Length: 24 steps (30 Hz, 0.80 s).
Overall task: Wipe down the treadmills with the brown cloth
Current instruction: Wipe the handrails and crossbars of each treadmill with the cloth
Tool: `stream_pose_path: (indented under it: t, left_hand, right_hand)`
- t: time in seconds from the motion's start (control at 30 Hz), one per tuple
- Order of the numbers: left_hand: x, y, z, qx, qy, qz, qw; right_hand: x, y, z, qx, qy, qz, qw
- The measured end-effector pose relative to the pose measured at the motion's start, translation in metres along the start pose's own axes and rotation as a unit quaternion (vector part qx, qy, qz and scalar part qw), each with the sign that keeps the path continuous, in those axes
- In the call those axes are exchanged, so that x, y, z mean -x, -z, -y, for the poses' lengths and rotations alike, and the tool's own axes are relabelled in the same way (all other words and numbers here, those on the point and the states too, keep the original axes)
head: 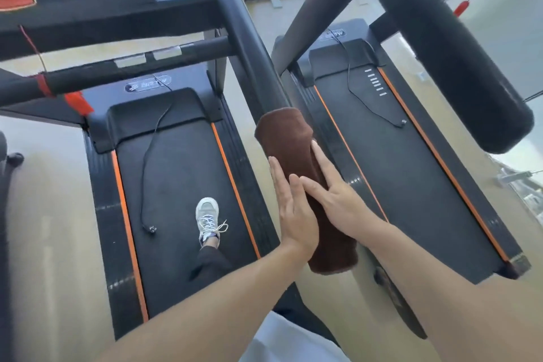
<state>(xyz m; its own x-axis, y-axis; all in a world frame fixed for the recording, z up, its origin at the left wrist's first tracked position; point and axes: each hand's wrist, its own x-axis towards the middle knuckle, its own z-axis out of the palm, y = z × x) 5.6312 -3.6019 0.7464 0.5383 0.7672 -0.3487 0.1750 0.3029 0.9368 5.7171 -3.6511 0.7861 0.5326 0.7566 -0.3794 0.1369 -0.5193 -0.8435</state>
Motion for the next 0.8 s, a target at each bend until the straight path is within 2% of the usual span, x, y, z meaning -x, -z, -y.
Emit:
stream_pose_path:
  t: [0.1,0.27,0.4,0.5,0.63,0.8]
  left_hand:
    - [0.039,-0.005,0.016,0.014,0.019,0.008,1.0]
    - [0.065,-0.002,0.033,-0.017,-0.016,0.019,1.0]
    - [0.053,0.01,0.04,-0.043,-0.043,0.035,0.998]
    - [0.033,0.019,0.031,-0.079,-0.102,0.053,0.99]
    - [-0.017,0.035,0.012,-0.218,-0.231,0.075,0.945]
    - [-0.089,0.047,-0.035,-0.411,-0.307,0.096,0.853]
  right_hand:
    - [0.043,-0.009,-0.022,-0.006,0.0,-0.043,0.999]
    - [0.078,-0.046,-0.045,0.049,0.036,-0.206,0.977]
    - [0.07,-0.044,-0.044,0.126,0.079,-0.212,0.966]
    - [0.059,-0.04,-0.035,0.183,0.085,-0.201,0.959]
    - [0.028,-0.032,-0.015,0.201,0.039,-0.142,0.968]
    - [-0.028,-0.017,0.025,0.042,-0.065,-0.113,0.991]
